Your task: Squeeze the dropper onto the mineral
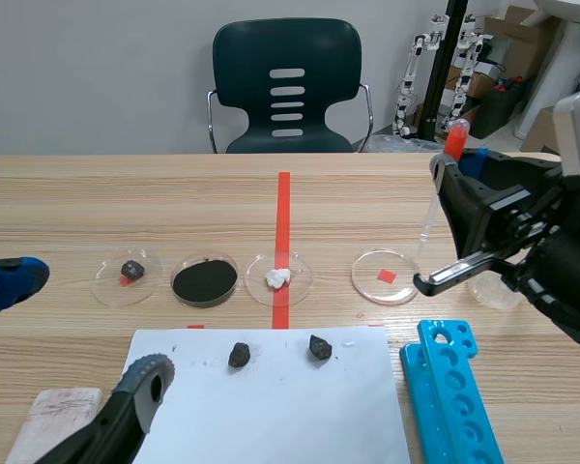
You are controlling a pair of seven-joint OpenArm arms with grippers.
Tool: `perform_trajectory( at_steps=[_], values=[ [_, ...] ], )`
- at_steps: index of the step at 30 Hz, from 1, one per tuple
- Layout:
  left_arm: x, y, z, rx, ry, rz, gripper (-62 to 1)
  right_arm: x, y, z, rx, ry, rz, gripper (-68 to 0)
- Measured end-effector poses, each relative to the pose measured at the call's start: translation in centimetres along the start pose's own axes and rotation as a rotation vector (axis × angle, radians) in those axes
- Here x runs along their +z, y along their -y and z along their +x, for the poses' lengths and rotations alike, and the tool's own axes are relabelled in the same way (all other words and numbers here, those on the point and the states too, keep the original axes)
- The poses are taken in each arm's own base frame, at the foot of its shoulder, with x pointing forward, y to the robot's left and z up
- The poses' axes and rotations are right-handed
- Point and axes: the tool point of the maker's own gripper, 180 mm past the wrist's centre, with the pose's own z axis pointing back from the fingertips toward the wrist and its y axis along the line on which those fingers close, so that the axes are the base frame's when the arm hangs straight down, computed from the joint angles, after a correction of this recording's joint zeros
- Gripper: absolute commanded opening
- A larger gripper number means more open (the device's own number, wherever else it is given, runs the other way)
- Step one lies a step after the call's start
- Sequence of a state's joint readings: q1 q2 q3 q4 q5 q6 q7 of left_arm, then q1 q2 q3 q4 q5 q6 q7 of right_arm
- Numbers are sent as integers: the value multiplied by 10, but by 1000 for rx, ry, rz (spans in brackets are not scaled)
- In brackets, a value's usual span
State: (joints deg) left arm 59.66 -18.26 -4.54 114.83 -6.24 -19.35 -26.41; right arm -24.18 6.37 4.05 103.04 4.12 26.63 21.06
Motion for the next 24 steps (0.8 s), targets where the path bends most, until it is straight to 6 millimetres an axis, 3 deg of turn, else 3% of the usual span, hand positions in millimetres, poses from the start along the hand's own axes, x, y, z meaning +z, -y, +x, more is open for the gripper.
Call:
perform_trajectory(
  at_steps=[24],
  values=[
    [0,0,0,0,0,0,14,-1,0,0,2,-4,0,-594]
  ],
)
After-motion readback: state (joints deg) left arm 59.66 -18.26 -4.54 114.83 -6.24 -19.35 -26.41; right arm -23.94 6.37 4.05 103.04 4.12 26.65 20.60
